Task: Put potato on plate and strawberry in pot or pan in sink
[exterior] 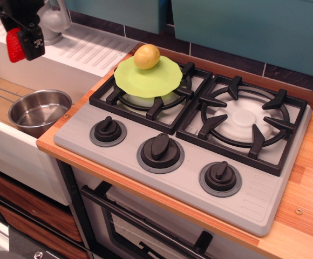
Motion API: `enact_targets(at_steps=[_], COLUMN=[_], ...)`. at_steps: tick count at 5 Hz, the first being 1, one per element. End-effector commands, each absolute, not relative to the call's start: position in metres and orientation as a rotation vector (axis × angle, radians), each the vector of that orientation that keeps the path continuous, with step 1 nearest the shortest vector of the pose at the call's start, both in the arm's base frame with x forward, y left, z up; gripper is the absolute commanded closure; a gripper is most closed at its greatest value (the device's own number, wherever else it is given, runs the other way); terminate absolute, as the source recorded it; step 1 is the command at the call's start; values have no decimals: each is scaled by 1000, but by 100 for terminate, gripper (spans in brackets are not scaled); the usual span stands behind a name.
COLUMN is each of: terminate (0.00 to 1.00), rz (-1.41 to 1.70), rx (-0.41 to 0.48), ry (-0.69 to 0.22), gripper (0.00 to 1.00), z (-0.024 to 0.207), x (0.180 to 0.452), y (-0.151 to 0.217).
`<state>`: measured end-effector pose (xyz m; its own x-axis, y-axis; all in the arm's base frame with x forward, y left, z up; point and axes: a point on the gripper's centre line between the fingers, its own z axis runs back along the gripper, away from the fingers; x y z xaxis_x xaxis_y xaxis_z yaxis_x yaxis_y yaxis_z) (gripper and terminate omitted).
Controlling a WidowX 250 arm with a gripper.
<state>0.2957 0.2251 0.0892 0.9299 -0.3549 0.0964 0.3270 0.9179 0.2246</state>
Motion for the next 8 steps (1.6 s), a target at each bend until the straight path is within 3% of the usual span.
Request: enact_targets(at_steps=[1, 6, 7, 8], terminate=[0, 0, 0, 0], rz=[-386, -235, -252, -258], rx=[236, 207, 229, 224], ry=[-188, -139, -157, -158], gripper=[100, 100, 0, 0], z=[97, 86, 86, 86], x=[330, 309, 310, 309], y=[241, 203, 204, 204])
